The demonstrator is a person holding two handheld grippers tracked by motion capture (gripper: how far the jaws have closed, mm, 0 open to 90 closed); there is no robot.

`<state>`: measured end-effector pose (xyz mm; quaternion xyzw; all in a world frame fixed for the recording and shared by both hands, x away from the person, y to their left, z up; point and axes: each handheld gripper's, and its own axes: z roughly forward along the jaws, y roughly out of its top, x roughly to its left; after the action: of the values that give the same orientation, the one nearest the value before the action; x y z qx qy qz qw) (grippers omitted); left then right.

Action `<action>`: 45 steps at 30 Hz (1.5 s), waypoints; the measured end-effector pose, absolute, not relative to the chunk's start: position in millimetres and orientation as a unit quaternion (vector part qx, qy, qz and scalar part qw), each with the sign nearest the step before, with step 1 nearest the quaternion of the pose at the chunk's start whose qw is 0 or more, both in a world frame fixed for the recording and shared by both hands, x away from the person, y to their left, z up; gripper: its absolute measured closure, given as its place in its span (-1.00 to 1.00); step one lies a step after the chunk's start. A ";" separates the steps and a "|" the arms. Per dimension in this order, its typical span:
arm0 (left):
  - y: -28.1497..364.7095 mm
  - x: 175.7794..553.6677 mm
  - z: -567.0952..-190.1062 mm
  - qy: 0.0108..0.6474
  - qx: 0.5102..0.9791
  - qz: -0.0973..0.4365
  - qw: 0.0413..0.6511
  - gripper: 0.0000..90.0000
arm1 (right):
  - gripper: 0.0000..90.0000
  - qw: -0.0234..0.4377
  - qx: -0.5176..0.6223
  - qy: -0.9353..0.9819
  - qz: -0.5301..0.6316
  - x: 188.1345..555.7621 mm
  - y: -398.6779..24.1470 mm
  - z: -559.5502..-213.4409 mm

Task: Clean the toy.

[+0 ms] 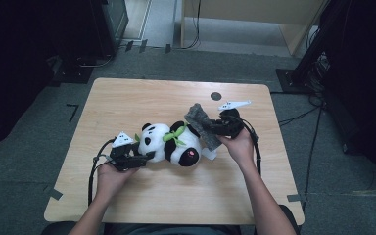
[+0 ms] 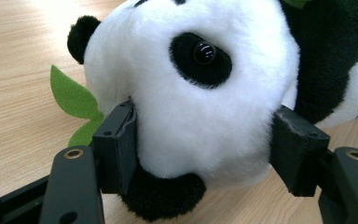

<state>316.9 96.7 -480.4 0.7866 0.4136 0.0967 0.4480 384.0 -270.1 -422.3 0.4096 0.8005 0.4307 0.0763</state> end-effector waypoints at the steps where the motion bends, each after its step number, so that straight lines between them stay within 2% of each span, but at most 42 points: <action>1: 96.8 316.9 -480.4 0.414 0.787 0.096 0.448 -0.28 | 0.64 0.075 0.412 0.801 0.429 384.9 -271.9 -423.3; 11: 97.9 316.4 -481.5 0.413 0.785 0.096 0.451 -0.28 | 0.66 0.082 0.439 0.799 0.403 390.5 -287.1 -430.4; 18: 97.6 316.1 -481.2 0.412 0.786 0.097 0.450 -0.28 | 0.66 0.107 0.436 0.778 0.440 381.9 -296.8 -410.3; 23: 97.6 316.2 -481.1 0.412 0.787 0.098 0.449 -0.28 | 0.66 0.118 0.397 0.782 0.466 366.9 -282.2 -380.6; 29: 97.5 316.0 -481.0 0.412 0.786 0.098 0.449 -0.28 | 0.66 0.117 0.353 0.800 0.470 355.0 -252.9 -368.7; 42: 97.4 315.6 -480.9 0.409 0.788 0.099 0.449 -0.29 | 0.64 0.067 0.314 0.839 0.440 351.3 -199.9 -400.1; 45: 96.5 315.3 -481.3 0.413 0.787 0.101 0.447 -0.28 | 0.60 0.070 0.312 0.847 0.425 351.8 -194.8 -410.7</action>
<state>315.3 96.5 -481.3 0.7870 0.4127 0.1006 0.4474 351.8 -194.8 -410.7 0.3115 0.8468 0.4254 0.0701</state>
